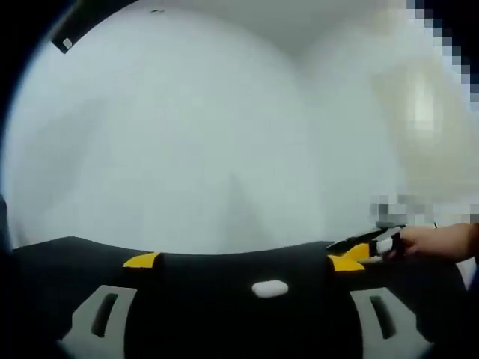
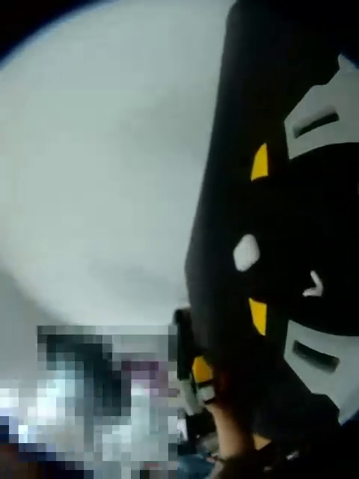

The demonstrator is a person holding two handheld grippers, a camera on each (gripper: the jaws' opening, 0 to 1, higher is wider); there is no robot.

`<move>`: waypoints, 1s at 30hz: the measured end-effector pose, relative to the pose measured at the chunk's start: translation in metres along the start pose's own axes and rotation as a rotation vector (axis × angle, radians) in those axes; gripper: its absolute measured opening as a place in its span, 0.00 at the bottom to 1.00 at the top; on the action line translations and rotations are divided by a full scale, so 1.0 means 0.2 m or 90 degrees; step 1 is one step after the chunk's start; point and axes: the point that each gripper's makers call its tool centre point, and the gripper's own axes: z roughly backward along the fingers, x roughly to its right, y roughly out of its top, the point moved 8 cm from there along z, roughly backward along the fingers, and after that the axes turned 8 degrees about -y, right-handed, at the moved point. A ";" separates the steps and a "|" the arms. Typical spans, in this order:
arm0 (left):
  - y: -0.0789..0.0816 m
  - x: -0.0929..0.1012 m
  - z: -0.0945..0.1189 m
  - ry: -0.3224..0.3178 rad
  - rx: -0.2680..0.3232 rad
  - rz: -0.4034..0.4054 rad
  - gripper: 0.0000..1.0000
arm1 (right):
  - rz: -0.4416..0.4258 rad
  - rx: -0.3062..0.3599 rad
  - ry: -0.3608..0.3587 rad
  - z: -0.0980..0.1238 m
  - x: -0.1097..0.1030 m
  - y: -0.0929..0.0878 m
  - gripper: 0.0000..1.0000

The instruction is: Pick up three earphones and place each one into its charging case using tactile feedback, ensure that each earphone is properly inserted and securely positioned inside the case.

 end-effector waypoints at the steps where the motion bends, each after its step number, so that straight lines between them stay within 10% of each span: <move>1: 0.00 0.01 0.00 -0.003 -0.004 -0.006 0.81 | 0.010 -0.005 0.006 -0.02 -0.01 -0.01 0.57; 30: -0.01 0.04 -0.05 -0.025 -0.034 -0.023 0.88 | 0.077 -0.111 0.084 -0.46 -0.10 -0.07 0.54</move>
